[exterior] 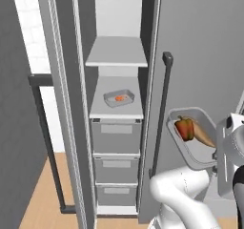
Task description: Take the meat container that has the shrimp and place it on the second highest rack of the freezer. Then take the vegetable container that has the bell pepper and sweet potato and place it on the highest rack of the freezer.
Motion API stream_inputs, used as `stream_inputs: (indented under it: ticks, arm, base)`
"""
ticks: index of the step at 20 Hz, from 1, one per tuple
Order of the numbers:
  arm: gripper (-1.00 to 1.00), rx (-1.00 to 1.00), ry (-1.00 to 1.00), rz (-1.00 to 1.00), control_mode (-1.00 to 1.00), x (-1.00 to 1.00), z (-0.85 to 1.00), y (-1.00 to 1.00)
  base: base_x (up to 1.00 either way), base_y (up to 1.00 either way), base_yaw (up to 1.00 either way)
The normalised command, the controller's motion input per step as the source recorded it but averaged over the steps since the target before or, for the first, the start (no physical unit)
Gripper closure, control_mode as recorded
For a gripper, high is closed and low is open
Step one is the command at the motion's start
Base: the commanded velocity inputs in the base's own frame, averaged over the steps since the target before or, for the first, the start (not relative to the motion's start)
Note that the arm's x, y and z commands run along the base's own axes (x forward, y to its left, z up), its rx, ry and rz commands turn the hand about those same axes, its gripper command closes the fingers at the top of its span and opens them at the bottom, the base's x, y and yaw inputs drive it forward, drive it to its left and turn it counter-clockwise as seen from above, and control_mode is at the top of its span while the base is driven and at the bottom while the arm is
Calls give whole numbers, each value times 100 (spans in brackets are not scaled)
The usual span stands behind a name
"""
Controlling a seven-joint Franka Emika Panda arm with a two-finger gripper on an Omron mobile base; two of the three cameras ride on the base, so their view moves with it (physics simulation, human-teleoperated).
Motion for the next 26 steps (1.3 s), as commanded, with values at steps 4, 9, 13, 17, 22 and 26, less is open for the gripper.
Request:
stream_inputs:
  ticks: [4,9,13,17,22,26]
  arm:
    - [100,0,0,0,100,0,0,0]
    - [100,0,0,0,100,0,0,0]
    - [100,0,0,0,100,0,0,0]
    - [100,0,0,0,100,0,0,0]
    - [100,-16,-5,-15,-100,35,54,39]
    - [100,-10,-14,-5,-100,41,89,3]
  base:
    - [46,59,-24]
    - [49,24,-27]
    - [52,21,-31]
    - [45,56,-26]
    - [9,12,-4]
    - [0,0,0]
